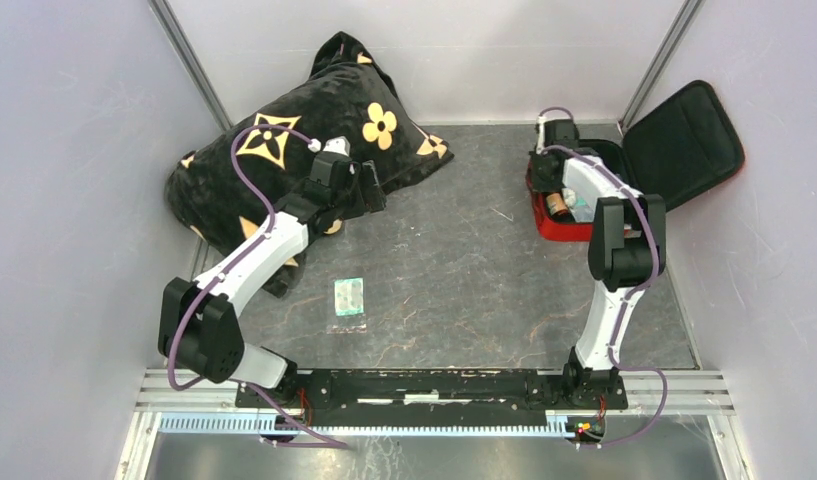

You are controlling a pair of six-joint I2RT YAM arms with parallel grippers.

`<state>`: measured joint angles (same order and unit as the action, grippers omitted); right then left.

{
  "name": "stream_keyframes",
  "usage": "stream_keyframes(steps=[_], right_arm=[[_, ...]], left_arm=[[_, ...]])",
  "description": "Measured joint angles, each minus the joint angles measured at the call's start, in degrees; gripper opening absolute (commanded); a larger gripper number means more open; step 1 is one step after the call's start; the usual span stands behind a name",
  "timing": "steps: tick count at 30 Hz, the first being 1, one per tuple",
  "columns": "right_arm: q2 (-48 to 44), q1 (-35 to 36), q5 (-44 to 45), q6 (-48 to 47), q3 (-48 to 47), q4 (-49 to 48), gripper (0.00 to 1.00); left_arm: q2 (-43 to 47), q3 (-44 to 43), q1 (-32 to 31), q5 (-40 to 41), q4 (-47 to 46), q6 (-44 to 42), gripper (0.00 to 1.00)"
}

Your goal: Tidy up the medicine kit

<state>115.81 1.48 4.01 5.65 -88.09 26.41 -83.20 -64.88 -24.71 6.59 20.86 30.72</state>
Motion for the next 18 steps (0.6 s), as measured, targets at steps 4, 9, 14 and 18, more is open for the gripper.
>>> stream_keyframes(steps=[4,9,14,18], right_arm=[[-2.84,6.73,0.17,-0.37,4.28,-1.46,0.02],[-9.46,16.22,0.09,0.11,13.66,-4.33,0.0],[-16.61,25.86,0.17,2.08,22.93,-6.56,0.01],[-19.06,32.63,0.68,5.09,26.1,-7.96,0.04]], left_arm=[[1.77,1.29,0.0,0.55,-0.02,0.0,1.0],[3.91,4.59,0.0,1.14,0.11,0.07,1.0],[7.85,10.43,0.0,2.43,1.7,1.33,1.0],[11.8,14.69,0.0,3.48,3.87,2.89,1.0]])
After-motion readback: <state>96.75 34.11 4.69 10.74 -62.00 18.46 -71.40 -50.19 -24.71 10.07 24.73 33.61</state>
